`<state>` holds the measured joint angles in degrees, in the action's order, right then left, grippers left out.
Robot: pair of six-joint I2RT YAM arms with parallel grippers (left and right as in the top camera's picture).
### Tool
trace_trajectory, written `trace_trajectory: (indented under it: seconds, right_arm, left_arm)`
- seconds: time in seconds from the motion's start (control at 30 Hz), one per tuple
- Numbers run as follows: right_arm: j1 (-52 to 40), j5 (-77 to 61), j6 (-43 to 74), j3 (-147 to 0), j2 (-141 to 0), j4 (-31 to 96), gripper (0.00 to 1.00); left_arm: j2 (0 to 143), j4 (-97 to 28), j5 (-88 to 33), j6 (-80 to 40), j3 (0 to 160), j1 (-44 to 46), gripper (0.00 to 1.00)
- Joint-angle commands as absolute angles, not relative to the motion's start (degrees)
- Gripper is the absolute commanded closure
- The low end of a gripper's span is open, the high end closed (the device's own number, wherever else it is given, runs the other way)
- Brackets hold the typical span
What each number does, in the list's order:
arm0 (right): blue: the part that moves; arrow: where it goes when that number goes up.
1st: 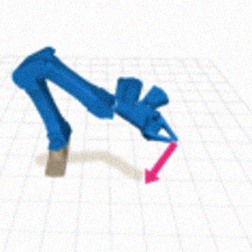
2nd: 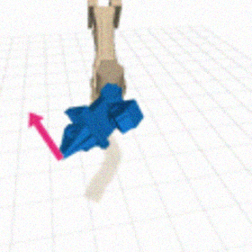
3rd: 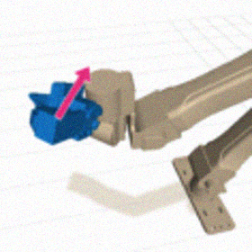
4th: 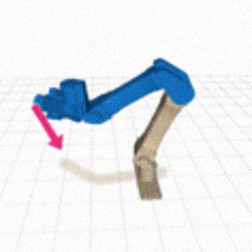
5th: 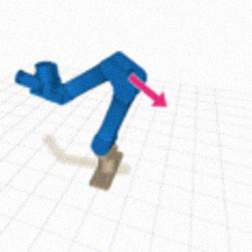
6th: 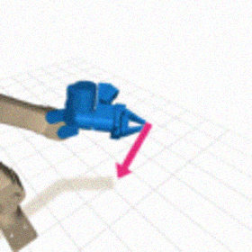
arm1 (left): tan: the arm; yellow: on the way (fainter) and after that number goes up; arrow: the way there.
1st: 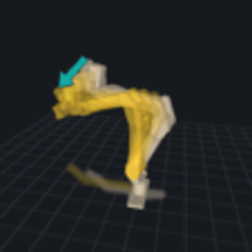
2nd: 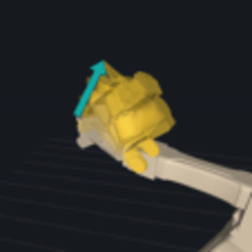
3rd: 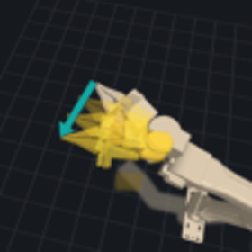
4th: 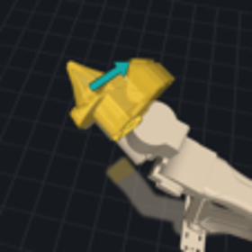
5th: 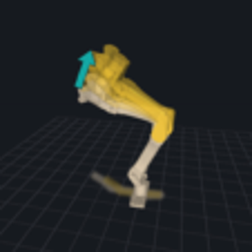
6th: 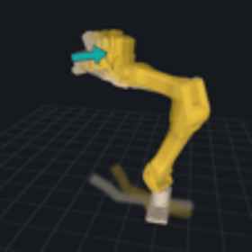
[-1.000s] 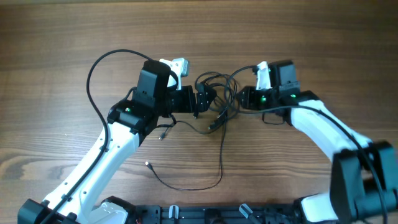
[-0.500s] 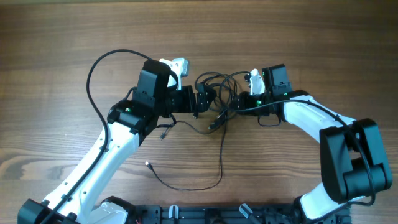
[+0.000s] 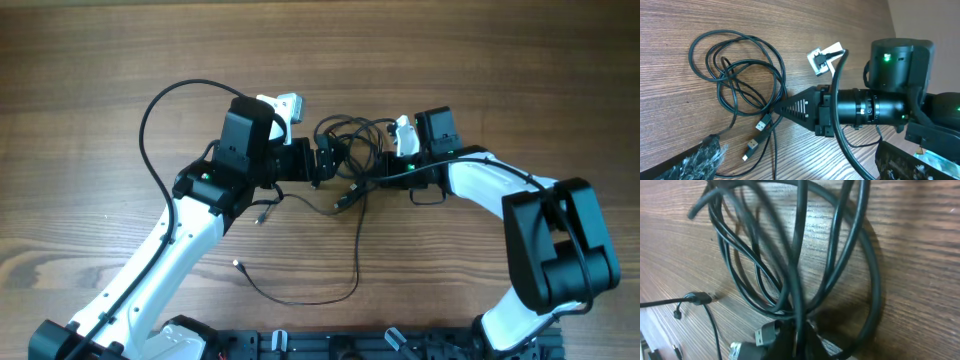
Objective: Untangle cables
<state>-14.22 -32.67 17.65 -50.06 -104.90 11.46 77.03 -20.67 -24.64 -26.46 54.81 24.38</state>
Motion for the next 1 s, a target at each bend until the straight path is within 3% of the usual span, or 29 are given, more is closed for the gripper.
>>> trace_trajectory:
  seconds: [0.0,0.2,0.37,0.67,0.97]
  right_arm:
    - [-14.4,-33.6,17.1,-49.8,-106.2,11.6,0.96]
    - [-13.2,-39.7,16.5,-51.3,-101.8,15.8,0.96]
    - [-13.2,-44.9,15.0,-52.2,-90.3,21.0,0.96]
    - [-13.2,-41.8,15.0,-52.2,-70.1,28.4,0.96]
    - [-13.2,-41.8,15.0,-52.2,-61.4,27.7,0.96]
  left_arm:
    - [77.4,-20.7,-24.1,-26.2,55.3,24.6,0.00]
    - [77.4,-16.1,-24.5,-26.2,55.3,24.6,0.00]
    - [77.4,-17.4,-24.5,-26.2,55.3,24.6,0.00]
    - [77.8,-17.0,-25.0,-26.2,55.3,25.3,0.00]
    - [83.1,-20.2,-25.0,-25.9,55.3,32.3,0.00]
